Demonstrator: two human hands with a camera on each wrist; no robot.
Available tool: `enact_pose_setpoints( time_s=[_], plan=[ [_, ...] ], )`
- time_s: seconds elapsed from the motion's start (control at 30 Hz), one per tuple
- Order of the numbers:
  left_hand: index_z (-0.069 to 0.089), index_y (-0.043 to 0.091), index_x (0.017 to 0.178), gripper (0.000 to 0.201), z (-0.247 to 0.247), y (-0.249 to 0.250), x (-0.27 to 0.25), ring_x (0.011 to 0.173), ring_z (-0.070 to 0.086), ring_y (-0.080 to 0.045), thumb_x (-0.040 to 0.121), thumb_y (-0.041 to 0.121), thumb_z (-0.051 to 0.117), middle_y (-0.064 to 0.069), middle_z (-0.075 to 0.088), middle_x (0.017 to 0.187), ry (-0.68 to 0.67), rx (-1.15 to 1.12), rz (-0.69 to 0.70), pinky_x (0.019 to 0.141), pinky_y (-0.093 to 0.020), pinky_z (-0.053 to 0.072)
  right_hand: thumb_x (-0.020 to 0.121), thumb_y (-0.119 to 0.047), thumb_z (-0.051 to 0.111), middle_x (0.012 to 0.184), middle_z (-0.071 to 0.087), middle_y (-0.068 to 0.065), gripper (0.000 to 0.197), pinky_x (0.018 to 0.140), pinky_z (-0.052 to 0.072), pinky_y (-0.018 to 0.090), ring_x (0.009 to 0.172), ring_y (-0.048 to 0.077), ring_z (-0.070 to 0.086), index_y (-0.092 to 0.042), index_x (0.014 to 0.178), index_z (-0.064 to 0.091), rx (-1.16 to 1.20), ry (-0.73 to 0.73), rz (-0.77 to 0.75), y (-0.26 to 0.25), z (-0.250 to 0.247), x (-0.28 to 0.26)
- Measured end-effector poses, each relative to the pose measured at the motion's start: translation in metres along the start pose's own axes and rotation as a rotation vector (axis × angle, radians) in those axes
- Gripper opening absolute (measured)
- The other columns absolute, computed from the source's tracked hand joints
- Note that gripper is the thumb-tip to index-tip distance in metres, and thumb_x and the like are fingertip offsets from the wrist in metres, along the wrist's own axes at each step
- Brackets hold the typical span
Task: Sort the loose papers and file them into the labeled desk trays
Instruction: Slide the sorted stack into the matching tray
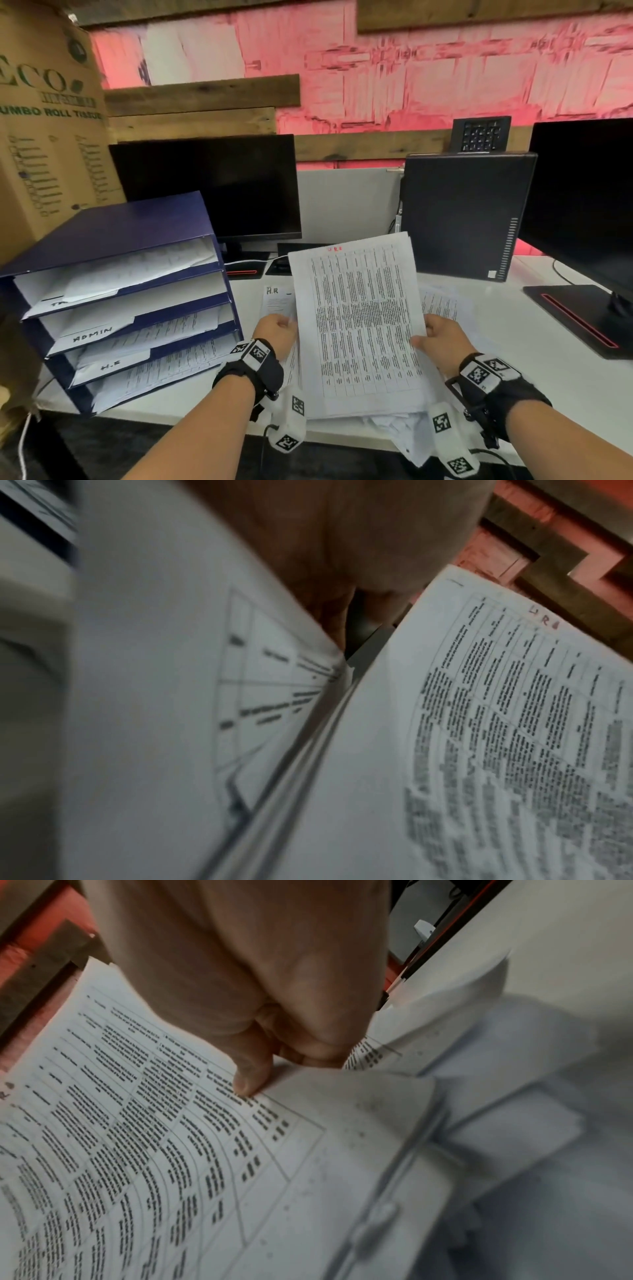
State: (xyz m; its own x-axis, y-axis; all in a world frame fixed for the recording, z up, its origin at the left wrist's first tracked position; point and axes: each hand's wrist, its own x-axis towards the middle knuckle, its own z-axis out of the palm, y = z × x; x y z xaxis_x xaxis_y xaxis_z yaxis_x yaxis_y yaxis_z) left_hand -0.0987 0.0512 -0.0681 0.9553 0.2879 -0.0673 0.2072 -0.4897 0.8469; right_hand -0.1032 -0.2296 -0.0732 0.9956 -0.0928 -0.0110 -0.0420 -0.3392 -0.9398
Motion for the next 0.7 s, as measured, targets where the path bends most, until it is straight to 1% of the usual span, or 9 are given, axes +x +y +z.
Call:
enact_pose_setpoints(
  time_s=[0.07,0.13,0.17,0.23,0.3,0.4,0.53,0.6,0.7],
  plan=[
    [0.061,0.014,0.091,0.03,-0.004,0.011,-0.006,0.094,0.053,-0.022,0.1,0.033,0.04,-0.006,0.057,0.094,-0.022,-0.192,0.002,0.088,-0.031,0.041,0.082,0.007,0.065,0.093,0.072,0.005,0.025,0.079,0.056,0.034,0.085,0.019,0.069,-0.016,0.091,0.065,0.064,0.021,0.017,-0.001,0.0,-0.001],
    [0.062,0.017,0.095,0.04,-0.006,0.017,-0.006,0.101,0.057,-0.026,0.1,0.044,0.033,-0.007,0.062,0.104,-0.05,-0.292,0.023,0.098,-0.038,0.043,0.08,0.005,0.068,0.093,0.072,0.009,0.021,0.078,0.056,0.036,0.083,0.022,0.069,-0.012,0.092,0.064,0.121,0.038,0.033,-0.003,0.0,-0.002],
    [0.062,0.018,0.093,0.036,-0.007,0.019,-0.009,0.1,0.06,-0.025,0.098,0.046,0.04,-0.007,0.065,0.105,-0.055,-0.305,0.056,0.097,-0.04,0.045,0.079,0.004,0.069,0.093,0.072,0.009,0.021,0.073,0.057,0.034,0.082,0.022,0.07,-0.01,0.094,0.064,0.145,0.042,0.038,-0.005,0.0,-0.003],
    [0.064,0.02,0.092,0.009,-0.008,0.019,-0.014,0.096,0.066,-0.023,0.089,0.029,0.064,-0.007,0.07,0.106,-0.038,-0.353,0.108,0.092,-0.044,0.052,0.078,0.003,0.072,0.092,0.072,0.008,0.024,0.06,0.056,0.025,0.079,0.019,0.07,-0.008,0.098,0.064,0.174,0.035,0.031,-0.007,0.0,-0.006],
    [0.068,0.023,0.093,0.023,-0.01,0.015,-0.014,0.093,0.069,-0.022,0.078,0.007,0.075,-0.005,0.072,0.103,-0.002,-0.403,0.129,0.086,-0.044,0.056,0.077,0.0,0.073,0.091,0.072,0.005,0.025,0.054,0.054,0.019,0.079,0.016,0.07,-0.01,0.098,0.065,0.197,0.017,0.015,-0.01,0.0,-0.009],
    [0.07,0.018,0.088,0.023,-0.021,0.014,-0.018,0.084,0.07,-0.019,0.075,0.0,0.076,-0.005,0.072,0.096,0.072,-0.333,0.148,0.075,-0.035,0.058,0.079,-0.004,0.073,0.091,0.072,0.006,0.019,0.06,0.056,0.022,0.08,0.017,0.07,-0.008,0.096,0.065,0.228,0.028,-0.004,-0.012,0.002,-0.011],
    [0.067,0.024,0.078,0.023,-0.041,0.003,-0.02,0.085,0.067,-0.021,0.077,0.002,0.074,-0.001,0.07,0.085,0.207,-0.255,0.165,0.069,-0.027,0.052,0.084,-0.006,0.068,0.092,0.073,0.011,0.01,0.08,0.057,0.04,0.082,0.025,0.07,-0.005,0.093,0.065,0.25,0.098,-0.035,-0.017,0.007,-0.009],
    [0.071,0.016,0.091,0.019,-0.054,-0.001,-0.027,0.085,0.063,-0.019,0.078,0.003,0.074,-0.001,0.068,0.087,0.226,-0.206,0.159,0.066,-0.023,0.048,0.085,-0.007,0.067,0.089,0.074,0.008,0.01,0.083,0.056,0.046,0.082,0.025,0.071,-0.007,0.094,0.065,0.268,0.091,-0.034,-0.02,0.01,-0.009],
    [0.068,0.008,0.107,0.028,-0.069,-0.006,-0.034,0.086,0.061,-0.019,0.079,0.004,0.073,-0.004,0.066,0.092,0.192,-0.182,0.138,0.071,-0.026,0.05,0.086,-0.009,0.066,0.089,0.074,0.006,0.009,0.084,0.056,0.047,0.082,0.024,0.072,-0.01,0.095,0.065,0.269,0.072,-0.054,-0.027,0.014,-0.01]
  ],
)
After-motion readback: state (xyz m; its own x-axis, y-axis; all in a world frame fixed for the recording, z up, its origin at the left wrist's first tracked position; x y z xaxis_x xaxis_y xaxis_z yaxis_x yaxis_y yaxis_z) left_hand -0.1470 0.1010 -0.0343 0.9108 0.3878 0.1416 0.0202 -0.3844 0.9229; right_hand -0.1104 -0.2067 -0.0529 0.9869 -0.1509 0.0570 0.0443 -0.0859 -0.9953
